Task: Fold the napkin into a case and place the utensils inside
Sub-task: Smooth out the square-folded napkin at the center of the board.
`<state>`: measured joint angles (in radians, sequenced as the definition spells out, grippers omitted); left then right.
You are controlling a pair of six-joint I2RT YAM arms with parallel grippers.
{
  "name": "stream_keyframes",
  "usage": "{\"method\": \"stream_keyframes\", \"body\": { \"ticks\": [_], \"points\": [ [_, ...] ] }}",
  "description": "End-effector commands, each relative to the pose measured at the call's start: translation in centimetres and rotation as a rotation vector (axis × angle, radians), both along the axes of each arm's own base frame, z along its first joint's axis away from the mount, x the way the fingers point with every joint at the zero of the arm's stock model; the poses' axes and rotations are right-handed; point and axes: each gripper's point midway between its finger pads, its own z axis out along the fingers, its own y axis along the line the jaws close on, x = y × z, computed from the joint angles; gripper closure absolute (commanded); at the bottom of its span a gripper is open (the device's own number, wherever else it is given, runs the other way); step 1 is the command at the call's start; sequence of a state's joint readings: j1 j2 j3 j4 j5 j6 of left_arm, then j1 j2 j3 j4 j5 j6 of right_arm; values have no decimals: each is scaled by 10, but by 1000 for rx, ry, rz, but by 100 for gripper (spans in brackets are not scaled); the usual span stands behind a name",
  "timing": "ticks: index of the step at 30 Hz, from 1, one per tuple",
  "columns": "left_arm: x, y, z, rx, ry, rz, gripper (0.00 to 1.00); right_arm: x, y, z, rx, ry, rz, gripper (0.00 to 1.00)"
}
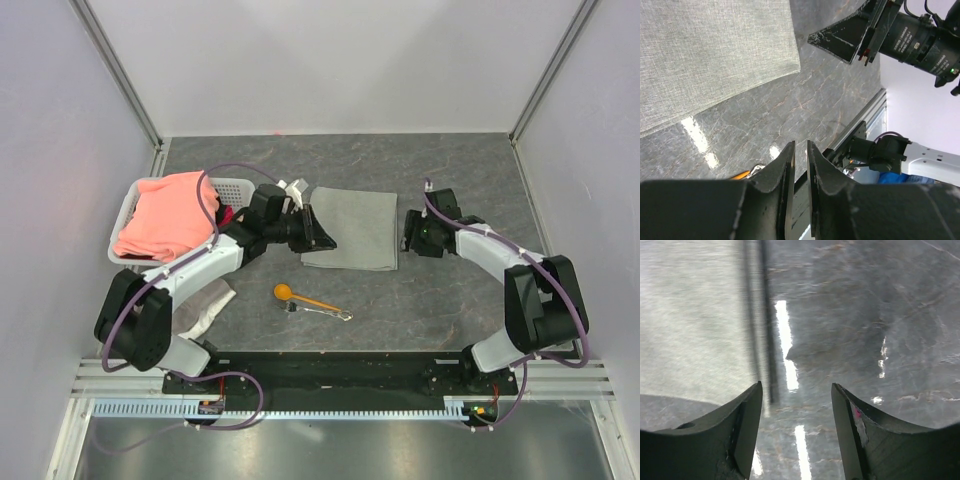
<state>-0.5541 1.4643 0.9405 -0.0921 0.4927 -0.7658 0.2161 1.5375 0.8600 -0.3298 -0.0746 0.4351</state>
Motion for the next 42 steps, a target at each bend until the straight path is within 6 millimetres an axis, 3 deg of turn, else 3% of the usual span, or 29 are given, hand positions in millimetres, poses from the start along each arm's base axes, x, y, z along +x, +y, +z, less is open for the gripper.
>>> {"method": "stream_keyframes", "body": {
  "ticks": [1, 4, 10, 13, 16, 17, 19, 22, 25, 26, 29, 32, 33, 35, 36, 38, 39, 42],
  "points": [
    [-1, 3, 18, -66, -19, 1, 78, -4, 19, 21, -33, -8, 58, 35],
    [-2, 4, 18, -76, -18, -5, 78, -13, 29, 9, -33, 15, 69, 34],
    [-7, 6, 16, -81, -8, -10, 78, -27, 28, -15, -28, 56, 81, 39],
    [-8, 5, 17, -90, -6, -10, 78, -31, 32, -23, -13, 80, 100, 51],
    [-9, 6, 19, -95, -10, -9, 78, -36, 26, -30, -38, 94, 98, 70],
    [-9, 6, 22, -98, -16, -9, 78, -37, 21, -33, -64, 96, 91, 86],
    [-9, 7, 22, -97, -17, -3, 78, -35, 4, -36, -124, 94, 49, 100],
    [-9, 8, 21, -97, -15, -1, 78, -28, -13, -27, -212, 59, 10, 100],
    [-9, 8, 20, -97, -9, -3, 78, -18, -16, -14, -237, 30, 23, 100],
    [-9, 8, 20, -98, -7, -3, 78, -15, -17, -11, -251, 22, 18, 86],
    [-10, 10, 22, -102, -11, 2, 78, -4, -20, 12, -309, -29, 0, 59],
    [-8, 14, 23, -99, -21, 29, 78, 10, 0, 41, -311, -106, 25, 46],
    [-9, 16, 20, -93, -15, 39, 78, 16, 20, 51, -282, -135, 60, 44],
    [-5, 22, 21, -82, -28, 93, 79, 18, 56, 46, -178, -112, 125, 42],
    [-5, 27, 16, -69, -19, 121, 79, 24, 80, 54, -132, -140, 161, 42],
    [0, 39, 19, -61, -31, 198, 79, 27, 106, 40, -96, -106, 187, 41],
    [-2, 44, 15, -55, -25, 214, 79, 31, 128, 49, -69, -131, 220, 41],
    [-2, 60, 18, -40, -45, 274, 78, 36, 167, 40, -18, -116, 278, 43]
  ]
}}
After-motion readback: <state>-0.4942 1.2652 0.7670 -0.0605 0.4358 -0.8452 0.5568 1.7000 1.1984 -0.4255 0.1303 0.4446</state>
